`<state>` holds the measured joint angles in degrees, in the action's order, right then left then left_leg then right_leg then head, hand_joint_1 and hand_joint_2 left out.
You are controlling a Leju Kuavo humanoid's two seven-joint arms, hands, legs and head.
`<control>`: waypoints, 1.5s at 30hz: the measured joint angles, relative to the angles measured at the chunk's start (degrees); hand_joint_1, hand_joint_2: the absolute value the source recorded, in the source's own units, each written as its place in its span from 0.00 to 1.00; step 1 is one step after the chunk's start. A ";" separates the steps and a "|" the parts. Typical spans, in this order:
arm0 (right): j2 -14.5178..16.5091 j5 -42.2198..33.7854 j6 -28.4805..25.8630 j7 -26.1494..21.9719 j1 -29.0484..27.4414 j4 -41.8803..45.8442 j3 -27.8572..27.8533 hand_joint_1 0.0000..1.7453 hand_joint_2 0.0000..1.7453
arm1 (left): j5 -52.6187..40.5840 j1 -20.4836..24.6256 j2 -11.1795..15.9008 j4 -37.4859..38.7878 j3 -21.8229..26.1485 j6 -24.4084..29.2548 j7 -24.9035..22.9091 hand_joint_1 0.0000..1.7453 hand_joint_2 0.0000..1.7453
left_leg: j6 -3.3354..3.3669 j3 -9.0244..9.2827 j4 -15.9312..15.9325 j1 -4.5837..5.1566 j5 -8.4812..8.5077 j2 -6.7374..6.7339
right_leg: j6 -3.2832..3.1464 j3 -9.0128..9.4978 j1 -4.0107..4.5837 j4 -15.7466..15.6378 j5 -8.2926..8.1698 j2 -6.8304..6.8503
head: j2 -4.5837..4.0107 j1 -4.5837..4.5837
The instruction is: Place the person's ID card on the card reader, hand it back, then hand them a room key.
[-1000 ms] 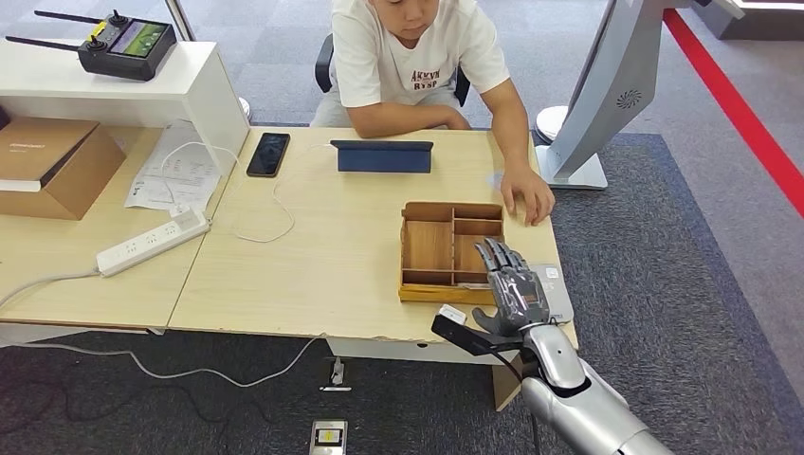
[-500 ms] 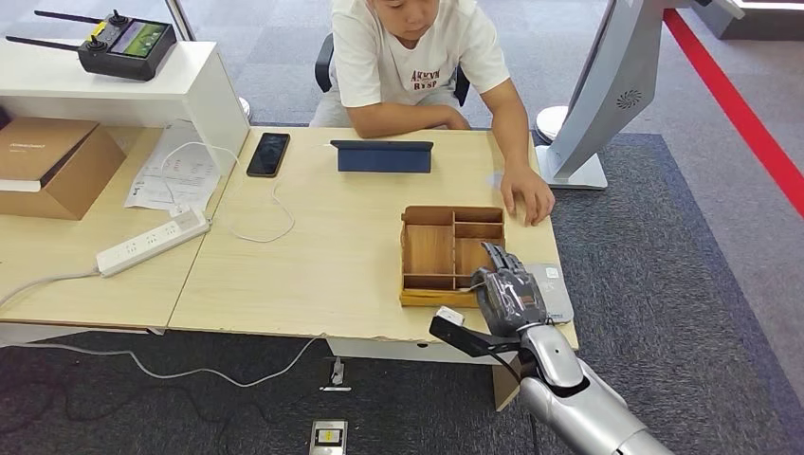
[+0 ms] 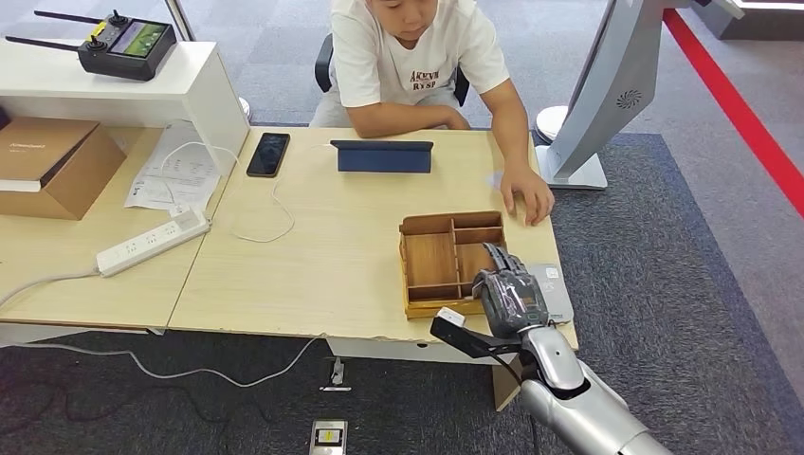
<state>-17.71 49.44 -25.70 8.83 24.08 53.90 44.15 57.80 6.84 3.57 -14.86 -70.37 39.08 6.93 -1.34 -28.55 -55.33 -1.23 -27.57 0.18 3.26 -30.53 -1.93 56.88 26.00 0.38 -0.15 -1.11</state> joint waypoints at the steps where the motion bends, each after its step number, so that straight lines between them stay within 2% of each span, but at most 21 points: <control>1: -0.10 0.38 -0.97 0.27 -0.16 0.43 -0.06 1.00 1.00 | -0.13 0.00 -0.01 0.00 -0.01 0.00 0.03 0.00 0.00 | 0.00 0.00 0.00 0.00 0.00 0.00 | 0.00 0.00 0.00 0.00 0.00 0.00 | 0.00 0.00; 5: -0.56 2.77 -4.84 1.45 -0.70 3.38 -0.71 1.00 1.00 | -0.53 0.05 -0.07 0.00 -0.05 0.00 -0.03 0.00 0.00 | 0.00 0.00 0.00 0.00 0.00 0.00 | 0.00 0.00 0.00 0.00 0.00 0.00 | 0.00 0.00; 9: -1.12 6.23 -6.48 2.71 -0.70 8.37 -2.09 1.00 1.00 | -0.46 0.08 -0.19 0.00 -0.05 0.02 -0.10 0.00 0.00 | 0.00 0.00 0.00 0.00 0.00 0.00 | 0.00 0.01 0.00 0.00 0.00 0.00 | 0.00 0.00; 19: -2.22 9.65 -6.37 4.02 1.97 20.93 -4.82 1.00 1.00 | 0.34 0.01 -0.52 0.00 -0.05 0.17 0.28 0.00 0.00 | 0.00 0.01 -0.01 0.00 0.00 0.00 | 0.00 0.02 0.00 0.00 -0.01 0.00 | 0.00 0.00; 25: -2.28 10.04 -4.44 3.82 4.07 24.13 -4.86 1.00 1.00 | -0.48 0.24 -0.72 0.00 -0.09 -0.06 0.13 0.00 0.00 | 0.00 0.00 0.00 0.00 0.00 0.00 | 0.00 0.02 0.00 0.00 -0.01 0.00 | 0.00 0.00; 32: -0.52 9.68 1.03 2.08 9.63 22.64 -3.58 1.00 1.00 | -2.62 1.42 -0.78 0.00 -1.15 -0.80 -1.58 0.00 0.00 | 0.00 -0.02 0.00 0.00 0.02 0.00 | 0.00 0.05 0.00 0.01 -0.03 0.00 | 0.00 0.01; 38: 3.10 7.06 4.16 0.19 16.64 15.87 -1.66 1.00 1.00 | -3.91 2.45 -0.87 0.00 -1.78 -1.18 -2.51 0.00 0.00 | 0.00 -0.04 0.00 -0.01 0.04 0.01 | 0.00 0.05 0.01 0.03 -0.03 0.00 | 0.00 0.00; 45: 7.49 4.69 5.64 -1.86 22.20 6.56 0.93 0.98 1.00 | -4.88 3.00 -1.10 0.00 -2.58 -1.44 -3.44 0.00 0.00 | 0.00 -0.10 0.00 -0.01 0.04 0.05 | 0.01 0.00 0.01 0.04 -0.01 0.06 | 0.00 0.00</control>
<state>-10.22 54.13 -20.06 6.97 46.29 60.46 45.08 52.92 9.83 2.46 -14.86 -72.95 37.64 3.50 -1.33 -28.64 -55.33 -1.24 -27.54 0.23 3.27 -30.53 -1.92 56.91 25.99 0.43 -0.15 -1.11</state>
